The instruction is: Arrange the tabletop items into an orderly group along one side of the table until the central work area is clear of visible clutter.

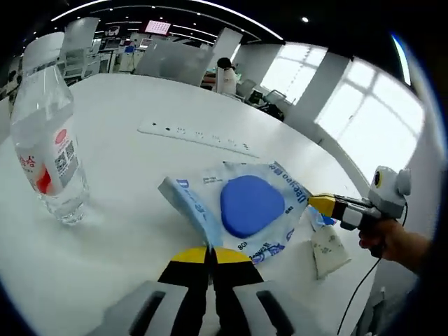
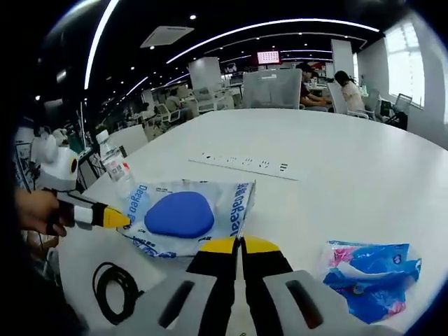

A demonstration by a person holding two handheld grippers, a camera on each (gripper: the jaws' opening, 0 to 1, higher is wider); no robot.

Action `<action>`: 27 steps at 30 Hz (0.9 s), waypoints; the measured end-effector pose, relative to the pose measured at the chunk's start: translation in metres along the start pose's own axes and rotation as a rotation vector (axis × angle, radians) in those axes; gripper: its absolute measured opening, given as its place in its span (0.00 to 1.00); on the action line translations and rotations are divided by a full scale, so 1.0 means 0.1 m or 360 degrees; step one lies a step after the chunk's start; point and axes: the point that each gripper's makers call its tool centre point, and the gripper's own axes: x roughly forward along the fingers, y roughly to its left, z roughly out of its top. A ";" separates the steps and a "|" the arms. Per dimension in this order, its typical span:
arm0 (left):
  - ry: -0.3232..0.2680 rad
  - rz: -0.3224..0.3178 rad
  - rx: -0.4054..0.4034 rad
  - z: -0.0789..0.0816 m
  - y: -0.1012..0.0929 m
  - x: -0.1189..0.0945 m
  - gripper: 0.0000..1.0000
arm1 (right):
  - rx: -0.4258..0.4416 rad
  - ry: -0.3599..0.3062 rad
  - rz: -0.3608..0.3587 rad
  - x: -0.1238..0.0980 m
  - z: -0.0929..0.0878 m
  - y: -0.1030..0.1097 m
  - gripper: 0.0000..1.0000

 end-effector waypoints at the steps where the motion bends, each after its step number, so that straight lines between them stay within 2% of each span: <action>1: 0.0009 -0.0010 0.0018 0.01 -0.01 0.02 0.00 | 0.0002 0.0005 -0.0007 -0.01 -0.01 -0.01 0.00; 10: 0.0060 -0.0070 0.0100 0.05 -0.07 0.18 0.00 | -0.0030 0.0082 -0.0078 -0.15 -0.16 -0.06 0.00; 17: 0.0077 -0.0096 0.0108 0.02 -0.15 0.30 0.00 | -0.0092 0.0155 -0.0142 -0.20 -0.21 -0.14 0.00; 27: 0.0129 -0.0113 0.0110 0.00 -0.20 0.41 0.00 | -0.0217 0.0215 -0.0175 -0.27 -0.23 -0.17 0.00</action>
